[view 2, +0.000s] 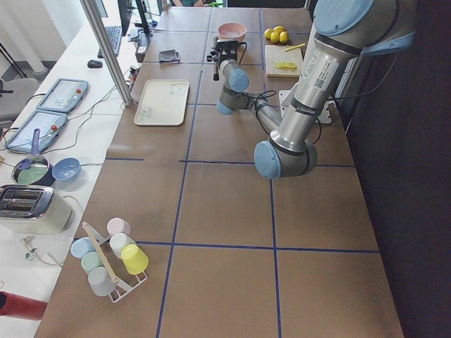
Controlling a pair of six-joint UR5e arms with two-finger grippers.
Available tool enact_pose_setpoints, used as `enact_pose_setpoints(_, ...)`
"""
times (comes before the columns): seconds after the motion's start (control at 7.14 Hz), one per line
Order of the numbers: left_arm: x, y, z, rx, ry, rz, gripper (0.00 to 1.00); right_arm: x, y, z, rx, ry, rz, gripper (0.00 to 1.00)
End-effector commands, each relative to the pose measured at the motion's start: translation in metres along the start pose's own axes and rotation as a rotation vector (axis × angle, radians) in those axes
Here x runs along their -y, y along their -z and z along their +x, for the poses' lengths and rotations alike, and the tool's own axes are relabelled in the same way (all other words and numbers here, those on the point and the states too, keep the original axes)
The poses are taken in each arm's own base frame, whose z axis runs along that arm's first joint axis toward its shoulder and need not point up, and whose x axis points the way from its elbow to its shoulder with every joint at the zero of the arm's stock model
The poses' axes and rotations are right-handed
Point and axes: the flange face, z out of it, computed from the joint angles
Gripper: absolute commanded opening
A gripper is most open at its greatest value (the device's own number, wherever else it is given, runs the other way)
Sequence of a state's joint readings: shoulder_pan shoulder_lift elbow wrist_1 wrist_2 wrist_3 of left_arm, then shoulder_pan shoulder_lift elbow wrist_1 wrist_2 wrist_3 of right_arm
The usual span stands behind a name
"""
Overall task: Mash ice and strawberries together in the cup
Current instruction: 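Position the muddler with the left gripper above the cup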
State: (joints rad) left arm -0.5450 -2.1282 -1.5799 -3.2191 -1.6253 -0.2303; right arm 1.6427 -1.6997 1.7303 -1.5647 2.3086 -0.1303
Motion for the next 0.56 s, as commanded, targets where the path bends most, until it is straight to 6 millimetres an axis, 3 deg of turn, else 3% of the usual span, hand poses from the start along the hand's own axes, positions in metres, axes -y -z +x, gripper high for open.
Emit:
enact_pose_setpoints(0.0,-0.032,-0.007,0.048,-0.007,-0.035,0.042,0.00,-0.002,0.005,-0.005,-0.001,0.006,0.008,0.99)
enact_pose_setpoints(0.42,-0.070,-0.003,0.065,-0.001,-0.037,0.027,0.00,-0.002,0.005,-0.005,-0.001,0.005,0.007,0.99)
